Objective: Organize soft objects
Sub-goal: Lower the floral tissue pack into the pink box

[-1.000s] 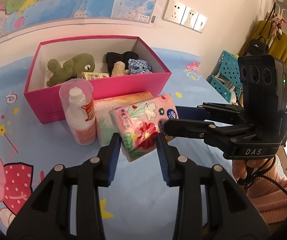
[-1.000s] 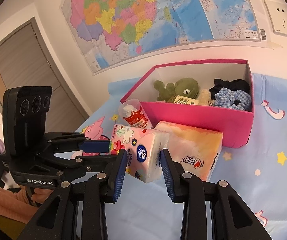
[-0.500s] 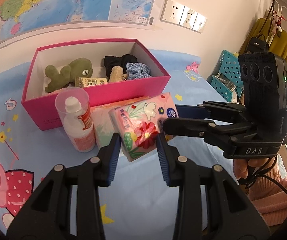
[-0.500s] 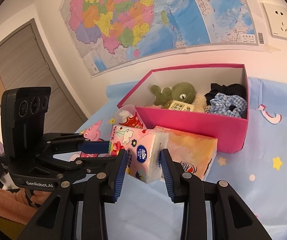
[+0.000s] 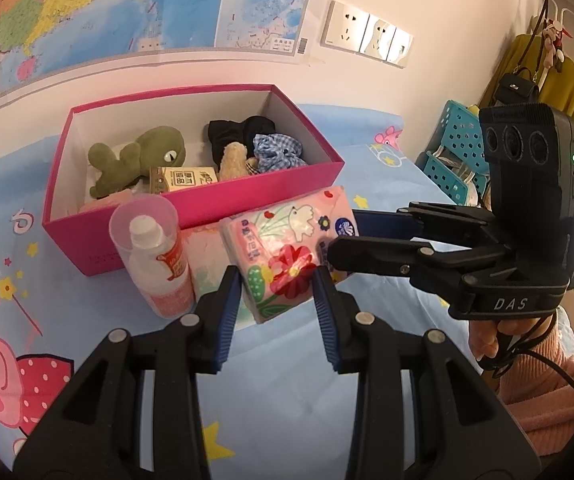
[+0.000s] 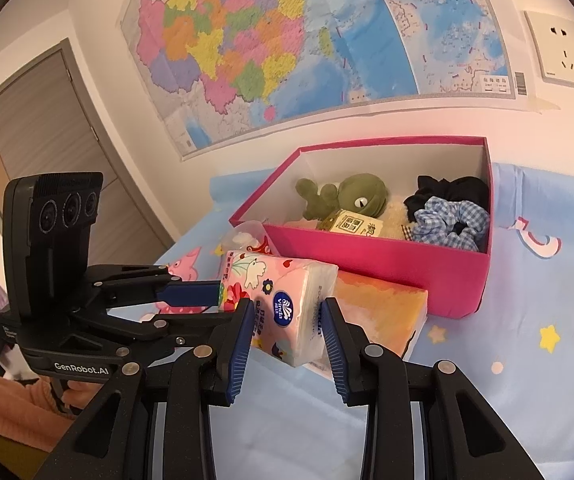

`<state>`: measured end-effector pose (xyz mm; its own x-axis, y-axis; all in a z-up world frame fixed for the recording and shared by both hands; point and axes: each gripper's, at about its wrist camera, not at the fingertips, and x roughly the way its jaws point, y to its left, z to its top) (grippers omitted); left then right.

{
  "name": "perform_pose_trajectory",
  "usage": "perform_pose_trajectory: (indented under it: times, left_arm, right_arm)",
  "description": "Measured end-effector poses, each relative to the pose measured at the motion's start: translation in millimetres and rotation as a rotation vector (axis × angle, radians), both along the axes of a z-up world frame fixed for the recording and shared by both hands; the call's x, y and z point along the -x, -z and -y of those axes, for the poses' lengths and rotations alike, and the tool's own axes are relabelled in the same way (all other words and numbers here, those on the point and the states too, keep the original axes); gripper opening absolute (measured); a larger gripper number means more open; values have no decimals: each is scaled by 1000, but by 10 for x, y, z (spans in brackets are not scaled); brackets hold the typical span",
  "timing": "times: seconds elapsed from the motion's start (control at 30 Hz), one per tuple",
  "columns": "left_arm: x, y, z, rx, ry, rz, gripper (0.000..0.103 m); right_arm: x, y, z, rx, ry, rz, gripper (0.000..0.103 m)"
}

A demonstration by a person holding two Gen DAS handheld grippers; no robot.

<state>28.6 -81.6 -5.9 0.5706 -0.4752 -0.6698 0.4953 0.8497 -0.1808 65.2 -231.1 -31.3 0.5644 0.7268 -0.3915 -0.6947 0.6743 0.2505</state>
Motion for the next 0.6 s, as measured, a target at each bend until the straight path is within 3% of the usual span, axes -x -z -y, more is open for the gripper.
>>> perform_pose_trajectory:
  times: [0.6]
  left_arm:
    - [-246,-104,-40,13,-4,12,38]
  right_arm:
    - [-153,-145,-34,-11,8,26,35]
